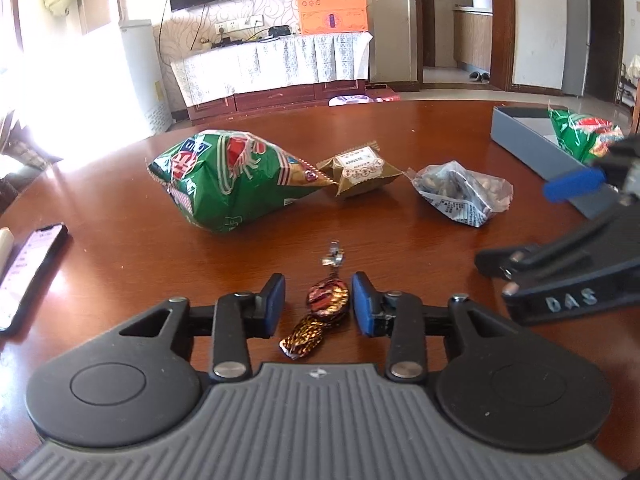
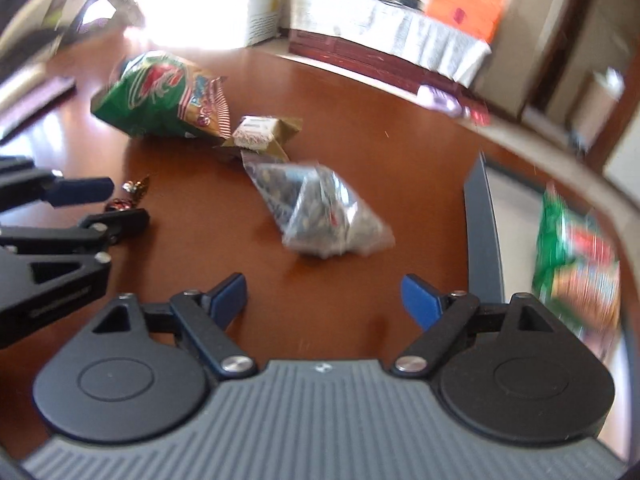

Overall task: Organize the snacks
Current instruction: 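Move the right tool to the clear sunflower seed bag and grasp it, then carry the seed bag with the right tool toward the grey box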

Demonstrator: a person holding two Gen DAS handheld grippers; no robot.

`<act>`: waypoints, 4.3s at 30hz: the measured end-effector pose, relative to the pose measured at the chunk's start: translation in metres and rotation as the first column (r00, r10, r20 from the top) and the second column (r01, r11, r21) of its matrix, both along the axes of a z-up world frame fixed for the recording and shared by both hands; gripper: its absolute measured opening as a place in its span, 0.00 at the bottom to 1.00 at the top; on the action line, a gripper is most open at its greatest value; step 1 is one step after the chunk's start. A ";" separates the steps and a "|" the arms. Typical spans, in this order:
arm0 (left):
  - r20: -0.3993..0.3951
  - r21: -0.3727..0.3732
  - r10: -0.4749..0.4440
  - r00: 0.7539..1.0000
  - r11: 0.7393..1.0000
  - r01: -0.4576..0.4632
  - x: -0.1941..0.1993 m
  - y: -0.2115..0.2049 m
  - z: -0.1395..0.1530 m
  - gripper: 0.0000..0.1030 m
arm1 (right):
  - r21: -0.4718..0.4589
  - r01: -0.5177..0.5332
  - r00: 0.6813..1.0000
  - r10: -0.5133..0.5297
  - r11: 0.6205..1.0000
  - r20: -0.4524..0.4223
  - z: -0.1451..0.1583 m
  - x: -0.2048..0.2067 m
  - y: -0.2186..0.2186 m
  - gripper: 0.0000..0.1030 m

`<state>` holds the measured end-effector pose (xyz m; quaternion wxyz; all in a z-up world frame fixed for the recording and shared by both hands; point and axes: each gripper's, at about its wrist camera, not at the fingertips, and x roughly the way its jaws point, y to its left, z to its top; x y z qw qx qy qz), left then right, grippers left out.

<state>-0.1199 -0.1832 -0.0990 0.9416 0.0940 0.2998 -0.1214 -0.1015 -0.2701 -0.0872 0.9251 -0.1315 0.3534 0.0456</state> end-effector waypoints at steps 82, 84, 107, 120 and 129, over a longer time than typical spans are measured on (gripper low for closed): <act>-0.018 0.047 -0.098 0.995 0.994 0.098 -0.008 -0.020 0.002 0.24 | 0.275 0.007 0.997 -0.026 0.961 0.067 0.025 -0.050 -0.028 0.63; -0.016 0.051 -0.104 0.994 0.993 0.105 -0.009 -0.024 0.002 0.24 | 0.277 0.010 0.997 -0.032 0.961 0.074 0.026 -0.051 -0.029 0.63; 0.008 0.047 -0.129 0.992 0.991 0.129 -0.016 -0.054 0.016 0.24 | 0.315 0.025 0.990 -0.067 0.949 0.125 0.040 -0.072 -0.055 0.63; 0.037 0.039 -0.140 0.989 0.990 0.139 -0.021 -0.066 0.026 0.24 | 0.328 0.022 0.985 -0.077 0.945 0.156 0.048 -0.083 -0.064 0.63; 0.056 0.008 -0.166 0.984 0.986 0.166 -0.026 -0.084 0.035 0.24 | 0.341 0.034 0.978 -0.101 0.939 0.181 0.054 -0.097 -0.080 0.63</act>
